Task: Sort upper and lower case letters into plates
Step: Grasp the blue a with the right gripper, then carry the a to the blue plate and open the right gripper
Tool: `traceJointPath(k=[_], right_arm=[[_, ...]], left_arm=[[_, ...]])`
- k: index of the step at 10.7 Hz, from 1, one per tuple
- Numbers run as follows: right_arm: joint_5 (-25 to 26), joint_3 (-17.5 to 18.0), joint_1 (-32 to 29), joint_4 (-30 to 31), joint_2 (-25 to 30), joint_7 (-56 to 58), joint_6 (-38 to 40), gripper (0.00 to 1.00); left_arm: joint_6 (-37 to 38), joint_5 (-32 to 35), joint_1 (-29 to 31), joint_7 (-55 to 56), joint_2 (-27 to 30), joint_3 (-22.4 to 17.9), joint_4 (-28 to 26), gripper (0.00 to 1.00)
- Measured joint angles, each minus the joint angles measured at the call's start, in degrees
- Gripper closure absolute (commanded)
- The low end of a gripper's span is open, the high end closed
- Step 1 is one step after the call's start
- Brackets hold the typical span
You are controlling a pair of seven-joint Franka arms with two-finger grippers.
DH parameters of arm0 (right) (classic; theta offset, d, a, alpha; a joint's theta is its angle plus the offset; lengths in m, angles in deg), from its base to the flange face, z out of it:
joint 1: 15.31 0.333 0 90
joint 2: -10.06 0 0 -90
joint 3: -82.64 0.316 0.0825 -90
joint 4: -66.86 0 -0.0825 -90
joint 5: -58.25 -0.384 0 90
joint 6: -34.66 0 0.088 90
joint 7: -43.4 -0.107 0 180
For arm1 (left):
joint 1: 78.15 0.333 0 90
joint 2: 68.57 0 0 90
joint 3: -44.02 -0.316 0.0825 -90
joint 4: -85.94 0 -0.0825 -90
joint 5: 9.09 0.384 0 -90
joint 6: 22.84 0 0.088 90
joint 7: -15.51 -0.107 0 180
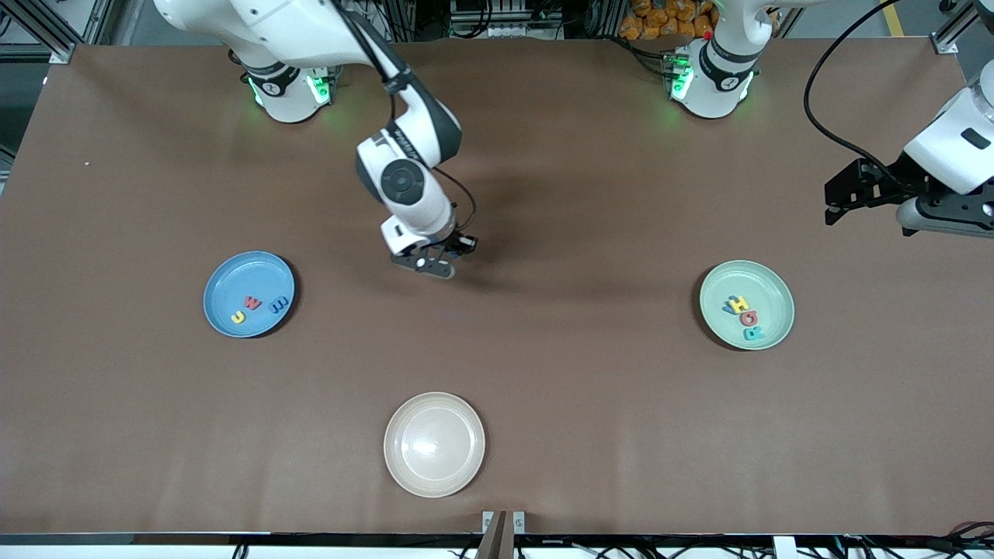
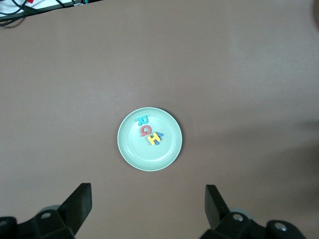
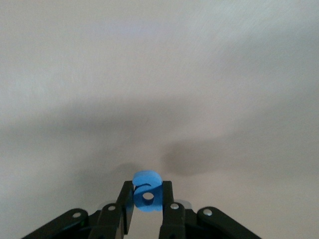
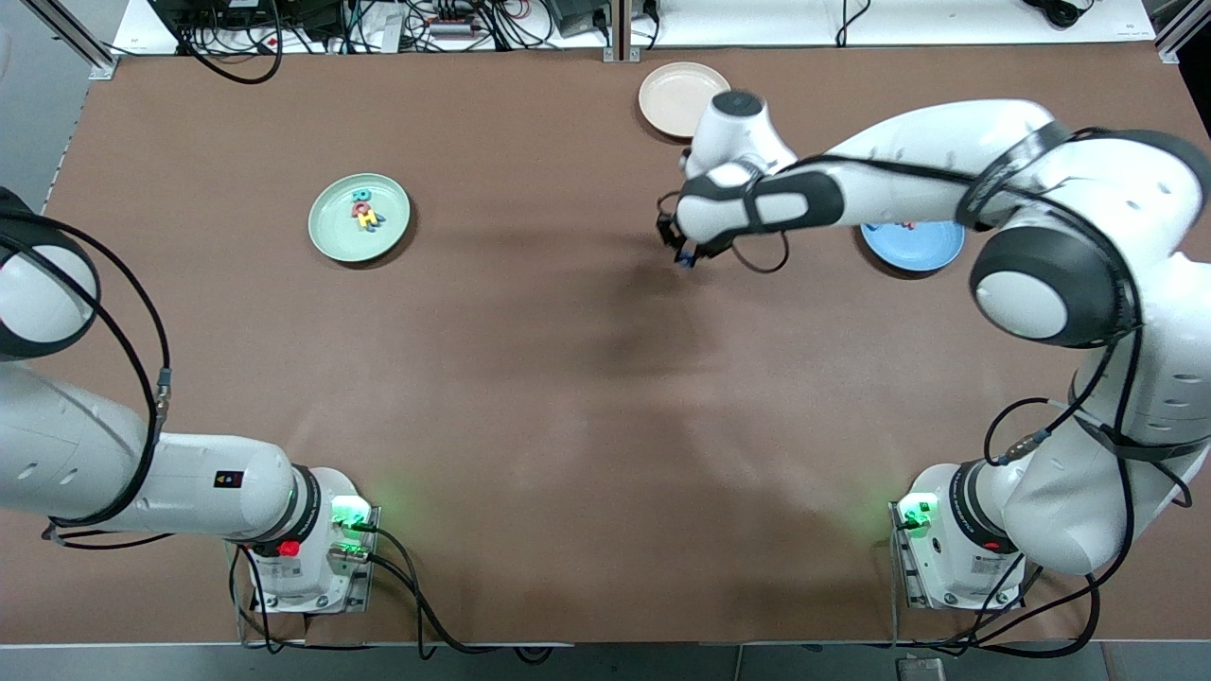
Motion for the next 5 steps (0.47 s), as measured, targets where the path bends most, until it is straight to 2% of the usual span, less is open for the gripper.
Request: traceJointPath(k=[2, 5], right_arm=[[0.00, -0.20, -6.04, -0.16, 2.88, 2.92, 4.97, 1.00], [0.03, -0.85, -18.54, -0.35, 5.22, 13.56, 11.85, 1.00]], left_arm=[[0.00, 0.00, -0.11, 0.00, 0.00, -0.30, 0.15, 0.00], [0.00, 0.00, -0.21, 0.32, 0.02, -0.38, 0.33, 0.00]])
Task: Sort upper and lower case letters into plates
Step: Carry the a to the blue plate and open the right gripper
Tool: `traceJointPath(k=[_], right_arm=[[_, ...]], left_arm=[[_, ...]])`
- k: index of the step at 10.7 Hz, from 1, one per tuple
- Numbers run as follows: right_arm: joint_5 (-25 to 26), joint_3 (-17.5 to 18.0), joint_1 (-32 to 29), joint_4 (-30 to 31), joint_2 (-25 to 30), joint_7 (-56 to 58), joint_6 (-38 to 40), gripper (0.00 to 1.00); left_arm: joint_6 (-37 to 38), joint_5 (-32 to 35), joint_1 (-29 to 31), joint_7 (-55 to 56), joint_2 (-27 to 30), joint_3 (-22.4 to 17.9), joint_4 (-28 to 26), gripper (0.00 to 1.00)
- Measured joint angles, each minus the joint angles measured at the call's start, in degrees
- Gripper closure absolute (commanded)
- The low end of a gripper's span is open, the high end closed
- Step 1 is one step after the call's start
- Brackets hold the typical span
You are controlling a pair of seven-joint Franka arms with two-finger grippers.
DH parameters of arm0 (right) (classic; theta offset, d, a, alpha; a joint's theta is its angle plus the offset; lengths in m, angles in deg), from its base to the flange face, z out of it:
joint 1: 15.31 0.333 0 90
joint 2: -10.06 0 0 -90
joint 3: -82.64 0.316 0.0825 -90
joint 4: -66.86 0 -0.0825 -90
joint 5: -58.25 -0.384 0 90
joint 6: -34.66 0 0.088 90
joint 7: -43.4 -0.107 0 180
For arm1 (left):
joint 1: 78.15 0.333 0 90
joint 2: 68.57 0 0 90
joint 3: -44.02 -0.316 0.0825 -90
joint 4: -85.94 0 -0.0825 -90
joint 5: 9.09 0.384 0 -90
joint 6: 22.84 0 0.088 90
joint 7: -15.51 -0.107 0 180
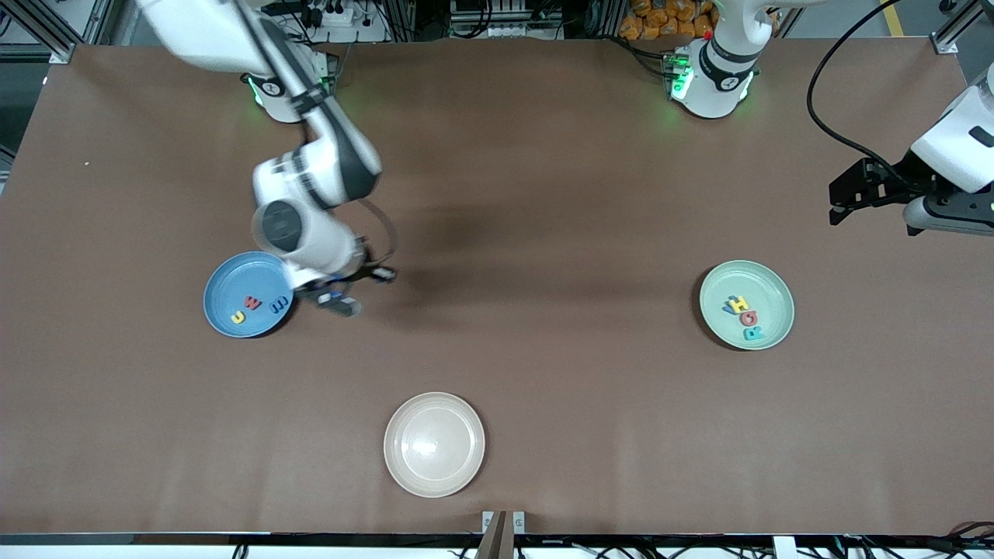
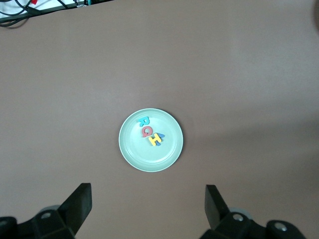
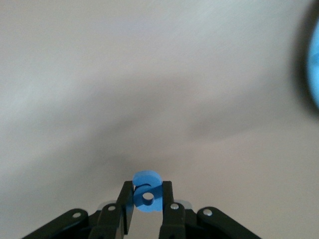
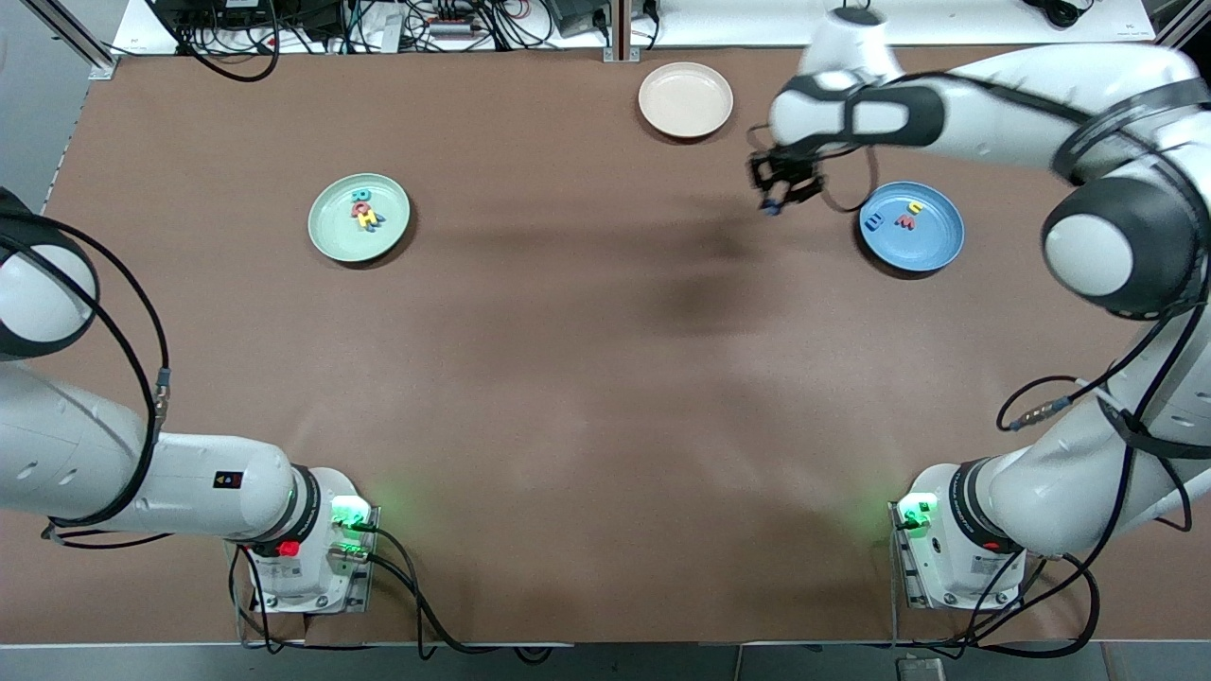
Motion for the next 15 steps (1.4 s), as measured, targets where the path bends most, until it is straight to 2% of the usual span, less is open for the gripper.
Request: traceJointPath(k=[2, 3, 5, 8, 9, 10, 11, 15], right_arm=[[0.13, -2.74, -7.96, -0.45, 0.42, 12.01, 5.15, 1.00], [0.17, -5.84, -9.48, -0.37, 0.36, 17.53, 6.52, 1.00], [0.20, -10.90, -9.86, -0.19, 0.11, 23.99, 6.97, 1.00], [1.52, -13.32, -9.74, 0.08, -1.46, 25.11, 3.15, 1.00], [1.98, -14.14, -9.76, 0.19, -2.64, 25.13, 1.21, 0.71], [2.07, -14.53, -9.76, 0.20, -3.72, 25.12, 0.25, 0.07], [2.07, -14.57, -9.74, 0.20, -4.47, 25.09, -0.11, 0.00], [2.04, -14.54, -9.16, -0.83, -4.25, 24.91, 0.73, 0.00]], left_arm=[[0.00, 0.00, -0.03, 0.08, 0.00, -0.05, 0.06, 0.00], [0.00, 0.00, -0.05, 0.08, 0.01, -0.03, 0.14, 0.00], [0.00, -0.82, 0.03, 0.08, 0.04, -0.06, 0.25, 0.00], [0.62, -1.38, 0.19, 0.07, 0.09, -0.17, 0.24, 0.00], [0.87, -1.40, 0.19, 0.07, 0.09, -0.19, 0.24, 0.00], [0.97, -1.40, 0.19, 0.07, 0.09, -0.21, 0.23, 0.00], [1.02, -1.40, 0.20, 0.07, 0.09, -0.28, 0.22, 0.00], [1.32, -1.40, 0.25, 0.07, 0.09, -0.69, 0.08, 0.00]])
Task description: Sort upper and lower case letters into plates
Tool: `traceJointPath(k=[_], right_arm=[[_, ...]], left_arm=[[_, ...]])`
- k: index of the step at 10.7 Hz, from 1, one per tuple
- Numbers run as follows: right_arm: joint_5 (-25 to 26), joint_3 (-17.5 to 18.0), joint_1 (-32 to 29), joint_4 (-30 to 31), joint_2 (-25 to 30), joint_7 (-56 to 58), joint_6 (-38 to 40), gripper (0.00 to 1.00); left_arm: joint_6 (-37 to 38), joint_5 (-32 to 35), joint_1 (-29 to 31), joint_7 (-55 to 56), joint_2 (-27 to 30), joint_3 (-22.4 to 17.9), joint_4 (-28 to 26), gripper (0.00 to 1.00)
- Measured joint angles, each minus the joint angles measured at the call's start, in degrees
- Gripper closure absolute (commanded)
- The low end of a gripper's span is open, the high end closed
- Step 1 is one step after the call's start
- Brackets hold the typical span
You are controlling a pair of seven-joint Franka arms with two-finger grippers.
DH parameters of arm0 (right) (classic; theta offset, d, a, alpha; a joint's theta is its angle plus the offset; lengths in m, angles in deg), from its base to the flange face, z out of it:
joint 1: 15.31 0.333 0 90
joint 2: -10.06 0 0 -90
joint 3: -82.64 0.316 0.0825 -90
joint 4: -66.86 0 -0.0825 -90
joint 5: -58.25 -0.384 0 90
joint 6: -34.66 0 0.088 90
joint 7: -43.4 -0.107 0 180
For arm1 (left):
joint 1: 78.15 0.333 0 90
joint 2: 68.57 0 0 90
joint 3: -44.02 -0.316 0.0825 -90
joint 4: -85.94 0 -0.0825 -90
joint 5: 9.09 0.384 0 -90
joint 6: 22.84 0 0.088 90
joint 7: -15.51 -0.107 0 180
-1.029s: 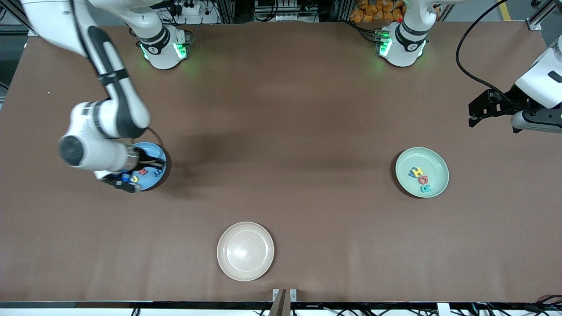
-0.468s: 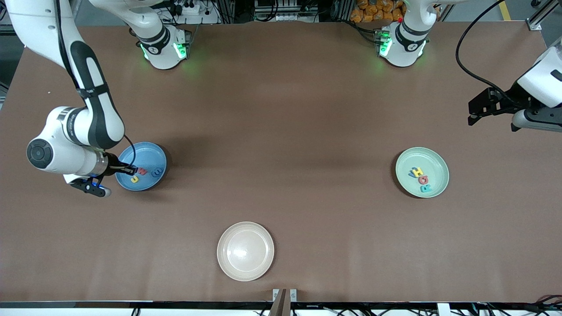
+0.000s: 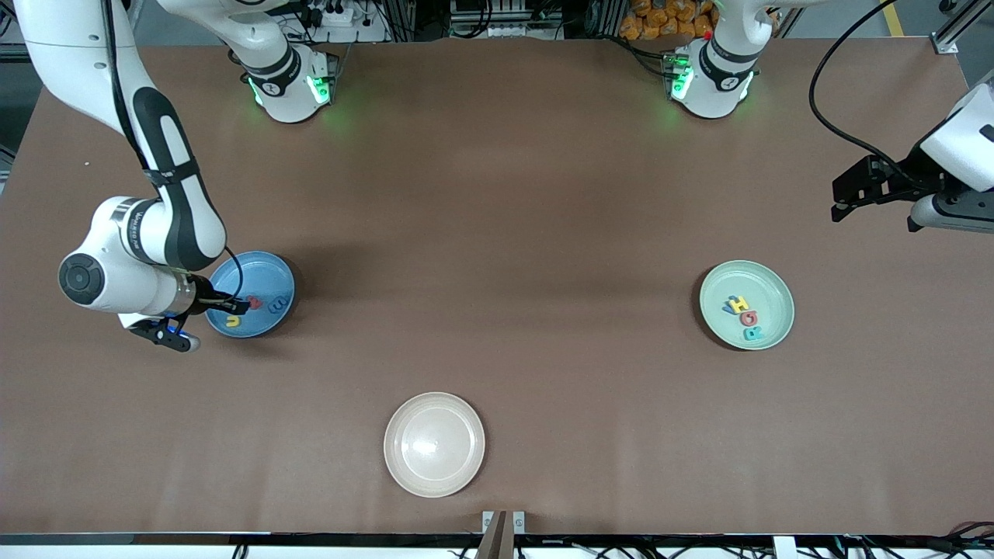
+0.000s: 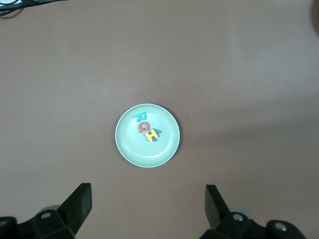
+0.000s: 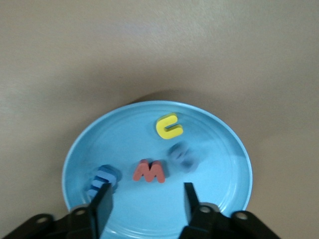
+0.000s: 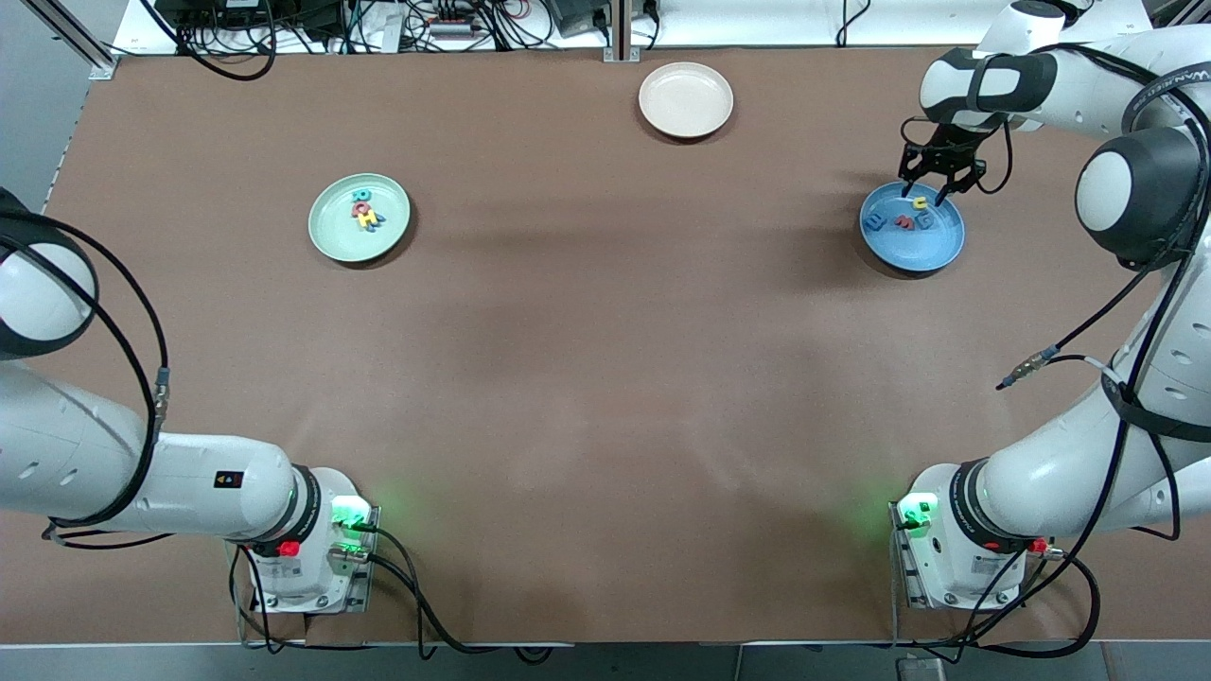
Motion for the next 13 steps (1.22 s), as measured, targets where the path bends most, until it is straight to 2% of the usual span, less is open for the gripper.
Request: traceJointPath(k=[2, 5, 7, 13], right_arm=[[0.01, 0.00, 0.97, -4.23, 2.72, 0.00, 6.43, 0.00], [1.83, -0.09, 1.18, -19.75, 6.71, 0.11, 24.97, 0.00], [2.95, -0.12, 1.18, -26.93, 8.61, 0.53, 31.46, 0.00], [7.89, 0.68, 2.63, -28.68, 19.92, 1.44, 43.56, 0.00]], left_arm=[[0.11, 0.00, 0.01, 0.00, 0.13, -0.07, -0.07, 0.00], [0.27, 0.00, 0.01, 0.00, 0.44, -0.17, -0.26, 0.00], [0.29, 0.00, 0.01, 0.00, 0.50, -0.34, -0.35, 0.00], [0.29, 0.00, 0.05, 0.00, 0.60, -0.49, -0.59, 0.00]])
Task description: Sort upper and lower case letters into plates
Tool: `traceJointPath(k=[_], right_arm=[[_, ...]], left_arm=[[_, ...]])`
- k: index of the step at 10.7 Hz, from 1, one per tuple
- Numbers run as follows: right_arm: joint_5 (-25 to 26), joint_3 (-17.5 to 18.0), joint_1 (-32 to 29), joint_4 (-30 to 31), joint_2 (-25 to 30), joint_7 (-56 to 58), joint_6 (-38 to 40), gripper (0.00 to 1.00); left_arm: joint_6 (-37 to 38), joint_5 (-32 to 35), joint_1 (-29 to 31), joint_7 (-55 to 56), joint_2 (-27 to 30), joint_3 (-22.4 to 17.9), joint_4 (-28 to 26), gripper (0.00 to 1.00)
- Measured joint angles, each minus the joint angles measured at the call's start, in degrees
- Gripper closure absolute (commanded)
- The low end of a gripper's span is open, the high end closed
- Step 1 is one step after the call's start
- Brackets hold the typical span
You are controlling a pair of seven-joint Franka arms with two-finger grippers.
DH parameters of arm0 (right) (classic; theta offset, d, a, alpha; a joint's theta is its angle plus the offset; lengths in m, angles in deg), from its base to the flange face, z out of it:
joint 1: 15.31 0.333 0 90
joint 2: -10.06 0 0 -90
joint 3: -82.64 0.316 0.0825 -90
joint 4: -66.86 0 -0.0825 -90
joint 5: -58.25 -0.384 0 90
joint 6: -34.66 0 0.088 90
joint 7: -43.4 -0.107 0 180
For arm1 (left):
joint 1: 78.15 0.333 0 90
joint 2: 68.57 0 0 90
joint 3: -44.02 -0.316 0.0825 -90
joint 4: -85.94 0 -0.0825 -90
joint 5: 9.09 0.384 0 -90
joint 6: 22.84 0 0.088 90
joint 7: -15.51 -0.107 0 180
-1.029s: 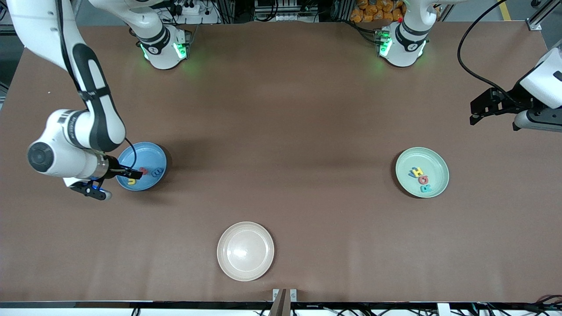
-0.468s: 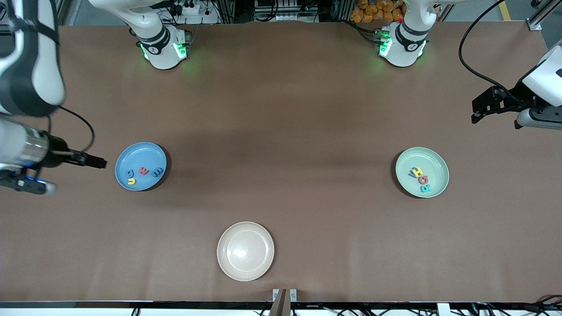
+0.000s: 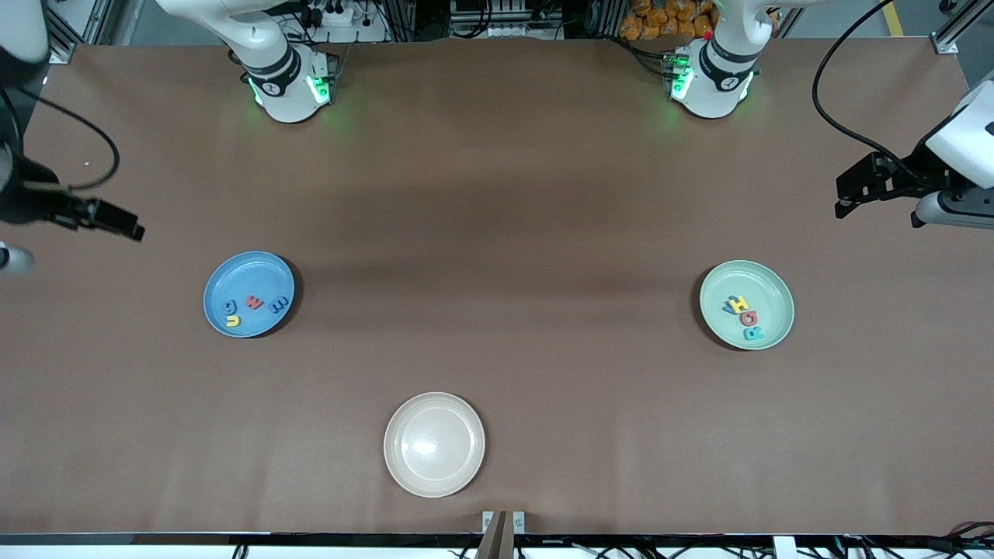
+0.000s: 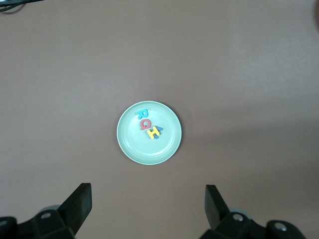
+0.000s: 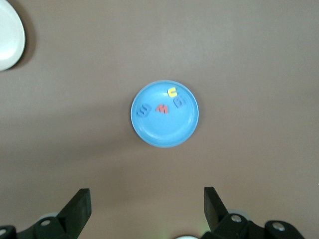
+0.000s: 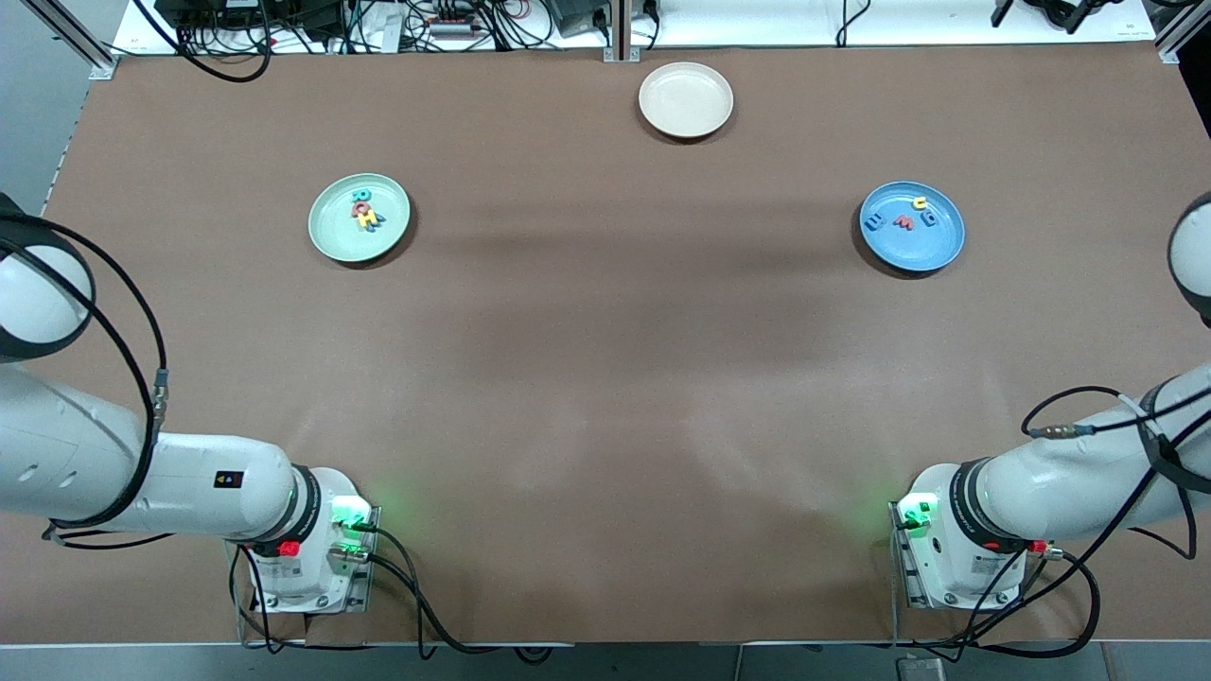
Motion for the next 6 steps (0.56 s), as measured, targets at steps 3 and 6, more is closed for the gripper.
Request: traceJointPath(k=[3, 6], right_arm=[[2.77, 3.95, -1.55, 0.13, 1.70, 3.03, 3.15, 0.00], [3.30, 10.59, -7.81, 0.41, 1.71, 5.27, 3.14, 0.00]], left_arm=[[0.00, 0.00, 0.01, 0.00, -0.01, 0.02, -0.04, 0.00], [0.00, 0.00, -0.01, 0.00, -0.01, 0.08, -0.04, 0.00]])
